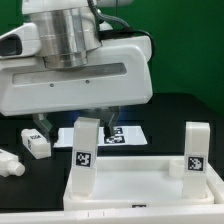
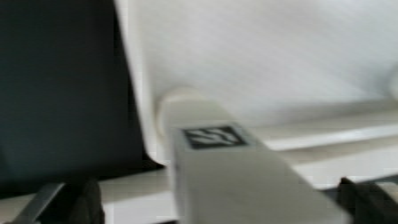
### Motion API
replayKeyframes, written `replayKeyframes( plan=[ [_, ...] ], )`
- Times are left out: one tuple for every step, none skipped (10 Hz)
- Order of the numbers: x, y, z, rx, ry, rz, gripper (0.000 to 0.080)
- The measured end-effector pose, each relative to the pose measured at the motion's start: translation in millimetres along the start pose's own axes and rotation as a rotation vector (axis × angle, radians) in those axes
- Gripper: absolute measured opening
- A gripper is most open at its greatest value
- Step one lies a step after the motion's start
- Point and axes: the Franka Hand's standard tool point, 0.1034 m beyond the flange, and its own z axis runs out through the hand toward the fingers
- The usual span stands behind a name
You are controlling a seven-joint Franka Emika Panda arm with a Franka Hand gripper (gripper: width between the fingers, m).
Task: Assemble desk
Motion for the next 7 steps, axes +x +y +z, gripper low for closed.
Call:
replayKeyframes(
  plan=[
    [2.8, 3.9, 0.0, -0.008, 0.024, 0.003, 0.0649],
    [2.6, 3.4, 0.5, -0.007, 0.024, 0.020, 0.0649],
    [2.6, 3.5, 0.6, -0.007, 0.024, 0.030, 0.0549],
    [2.6, 3.2, 0.8, -0.005, 0.024, 0.095, 0.0409],
    [2.6, 3.1, 0.9, -0.004, 0.024, 0.148, 0.0409],
    [2.5, 2.6, 1.1, -0.002, 0.024, 0.237, 0.0284],
    [2.5, 2.5, 1.2, -0.001, 0.024, 0.301, 0.0284]
  ],
)
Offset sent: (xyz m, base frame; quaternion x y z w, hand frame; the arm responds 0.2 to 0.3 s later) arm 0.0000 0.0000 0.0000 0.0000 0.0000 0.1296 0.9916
